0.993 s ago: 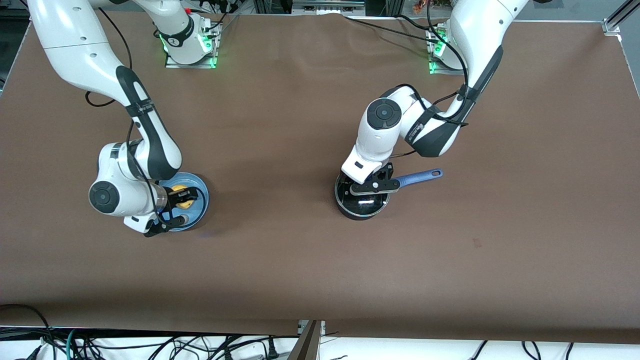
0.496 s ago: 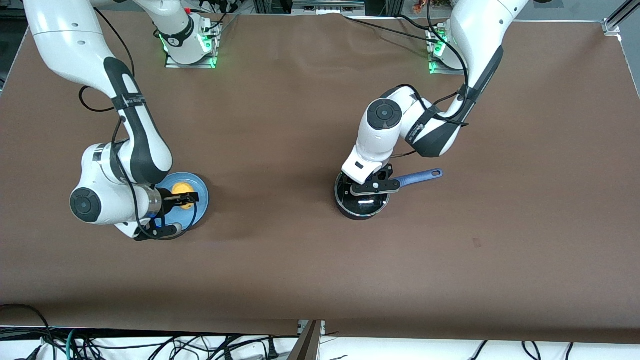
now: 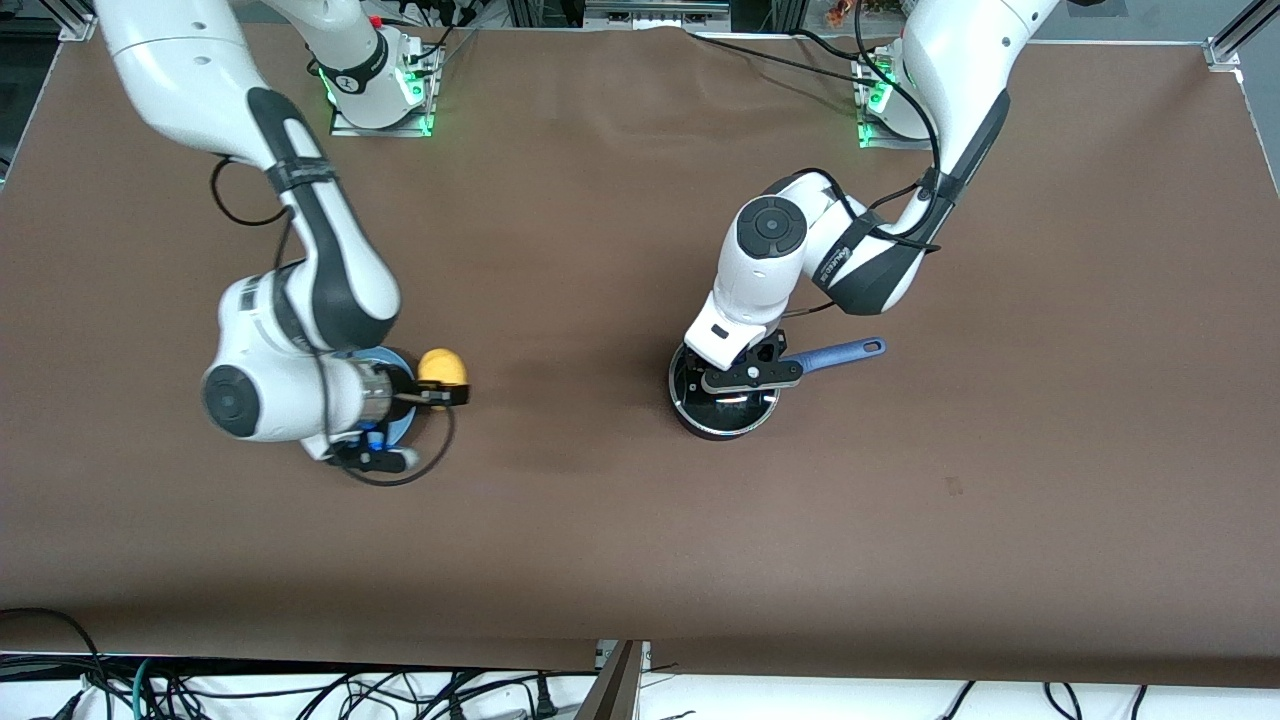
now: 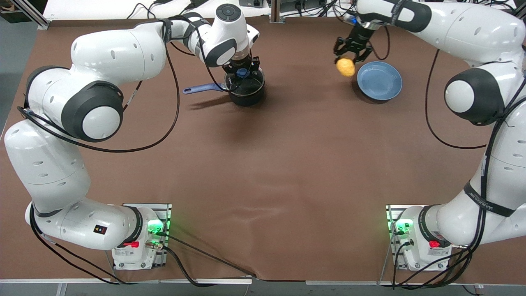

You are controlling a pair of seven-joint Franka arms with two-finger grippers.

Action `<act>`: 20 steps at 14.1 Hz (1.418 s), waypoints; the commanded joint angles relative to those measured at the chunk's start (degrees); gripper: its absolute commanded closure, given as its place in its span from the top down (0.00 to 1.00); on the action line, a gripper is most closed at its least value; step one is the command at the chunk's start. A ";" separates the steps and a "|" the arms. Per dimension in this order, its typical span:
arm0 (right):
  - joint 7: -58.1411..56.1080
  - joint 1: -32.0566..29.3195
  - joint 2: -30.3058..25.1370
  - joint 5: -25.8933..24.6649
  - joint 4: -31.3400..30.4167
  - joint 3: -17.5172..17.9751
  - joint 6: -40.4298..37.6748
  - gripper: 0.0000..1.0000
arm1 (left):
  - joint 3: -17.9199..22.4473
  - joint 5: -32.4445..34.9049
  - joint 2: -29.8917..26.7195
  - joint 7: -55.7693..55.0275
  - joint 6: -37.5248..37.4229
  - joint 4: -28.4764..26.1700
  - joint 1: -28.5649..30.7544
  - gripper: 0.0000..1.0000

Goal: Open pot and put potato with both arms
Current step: 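Lift the lid with the left gripper while the right gripper carries the potato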

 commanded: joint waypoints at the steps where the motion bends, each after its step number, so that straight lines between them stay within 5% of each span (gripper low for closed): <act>1: 9.34 4.27 1.58 7.28 4.25 -0.33 0.83 0.18 | -0.25 0.79 -2.53 0.61 -2.57 0.76 1.42 0.51; 8: 27.46 17.28 5.01 13.37 5.59 -0.33 19.45 0.19 | 0.36 -4.30 -8.07 18.68 -6.79 0.15 10.11 0.48; 11: 32.65 22.11 5.71 13.46 6.02 -0.33 27.88 0.22 | 5.61 -9.39 -9.92 33.52 -8.63 -0.30 13.19 0.48; 12: 33.88 23.43 6.41 13.46 6.38 -0.33 30.35 0.45 | 7.81 -10.72 -10.27 38.97 -8.90 -0.38 14.16 0.48; 16: 34.34 27.83 9.75 12.59 7.52 -0.68 37.83 1.00 | 18.09 -19.14 -10.19 64.98 -9.61 -0.47 16.98 0.48; 20: 34.33 27.32 8.97 8.98 7.34 -0.94 35.66 1.00 | 24.78 -21.98 -8.79 79.61 -9.52 -0.82 19.00 0.49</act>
